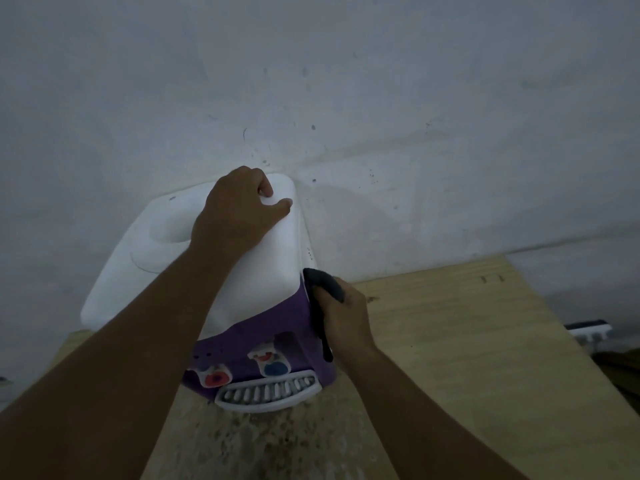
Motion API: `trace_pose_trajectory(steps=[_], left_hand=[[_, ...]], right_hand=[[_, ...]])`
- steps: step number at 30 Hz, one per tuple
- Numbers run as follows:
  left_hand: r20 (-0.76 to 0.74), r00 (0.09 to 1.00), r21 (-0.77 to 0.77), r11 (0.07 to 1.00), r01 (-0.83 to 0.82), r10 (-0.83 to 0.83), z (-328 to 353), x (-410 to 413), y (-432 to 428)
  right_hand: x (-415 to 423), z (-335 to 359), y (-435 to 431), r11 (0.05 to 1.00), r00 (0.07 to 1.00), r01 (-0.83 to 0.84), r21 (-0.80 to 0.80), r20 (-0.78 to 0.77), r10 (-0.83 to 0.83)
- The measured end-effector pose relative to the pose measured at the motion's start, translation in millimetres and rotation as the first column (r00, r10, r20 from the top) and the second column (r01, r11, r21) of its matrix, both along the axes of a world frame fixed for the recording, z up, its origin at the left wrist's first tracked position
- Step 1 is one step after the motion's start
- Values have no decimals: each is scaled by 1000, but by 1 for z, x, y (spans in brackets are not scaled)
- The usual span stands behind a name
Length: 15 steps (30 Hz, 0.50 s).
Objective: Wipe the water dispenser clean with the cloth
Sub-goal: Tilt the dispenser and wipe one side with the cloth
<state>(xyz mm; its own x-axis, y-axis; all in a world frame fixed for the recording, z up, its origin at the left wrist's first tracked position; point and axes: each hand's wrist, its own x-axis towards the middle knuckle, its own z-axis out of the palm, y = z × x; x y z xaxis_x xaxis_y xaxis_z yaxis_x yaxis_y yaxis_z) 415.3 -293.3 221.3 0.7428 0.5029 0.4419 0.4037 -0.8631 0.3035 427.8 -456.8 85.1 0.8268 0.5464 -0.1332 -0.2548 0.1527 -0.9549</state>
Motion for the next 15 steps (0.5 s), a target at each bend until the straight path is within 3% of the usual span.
trace_pose_trajectory(steps=[9, 15], left_hand=[[20, 1000, 9, 1000, 16, -16, -3, 2, 3], [25, 1000, 10, 1000, 10, -11, -3, 3, 6]], right_hand=[[68, 8, 77, 978, 993, 90, -189, 89, -74], [86, -13, 89, 955, 990, 69, -289, 141, -29]])
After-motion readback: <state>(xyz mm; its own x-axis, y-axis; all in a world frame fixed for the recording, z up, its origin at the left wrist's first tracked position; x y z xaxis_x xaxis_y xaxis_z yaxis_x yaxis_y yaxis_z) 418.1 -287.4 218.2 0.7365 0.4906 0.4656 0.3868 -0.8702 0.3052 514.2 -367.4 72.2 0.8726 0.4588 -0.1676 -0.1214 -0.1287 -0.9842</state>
